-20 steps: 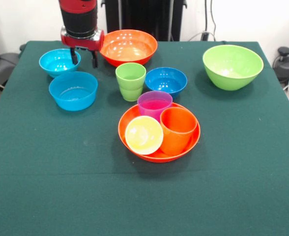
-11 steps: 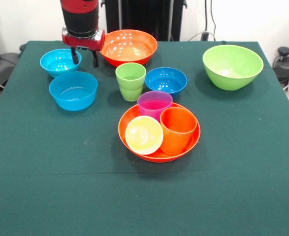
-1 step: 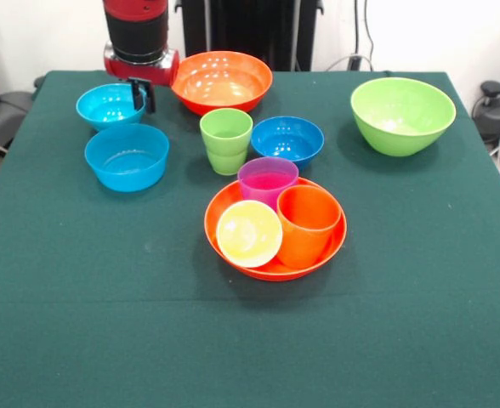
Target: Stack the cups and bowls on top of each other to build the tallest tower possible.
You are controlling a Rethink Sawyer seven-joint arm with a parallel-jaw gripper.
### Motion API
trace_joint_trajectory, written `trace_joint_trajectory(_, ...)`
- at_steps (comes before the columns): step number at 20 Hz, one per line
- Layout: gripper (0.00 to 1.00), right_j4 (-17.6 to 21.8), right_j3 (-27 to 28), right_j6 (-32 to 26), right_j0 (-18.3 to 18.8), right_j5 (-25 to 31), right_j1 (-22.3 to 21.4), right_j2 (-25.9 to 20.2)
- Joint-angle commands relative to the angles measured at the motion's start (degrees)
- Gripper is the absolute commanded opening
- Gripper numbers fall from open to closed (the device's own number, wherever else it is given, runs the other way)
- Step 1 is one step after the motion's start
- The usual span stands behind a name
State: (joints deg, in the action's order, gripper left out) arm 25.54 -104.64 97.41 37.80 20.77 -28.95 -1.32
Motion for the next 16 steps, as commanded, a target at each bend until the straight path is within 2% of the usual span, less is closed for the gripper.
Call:
trace_joint_trajectory(1, 0.0, 0.15, 3.31, 5.36, -2.54, -2.6, 1.84, -2.87)
trace_joint_trajectory(8, 0.0, 0.27, 3.95, 6.01, -3.6, -2.9, 1.62, -2.01)
trace_joint_trajectory(16, 0.0, 2.63, 8.25, 4.85, -9.07, -2.69, -0.98, 2.19)
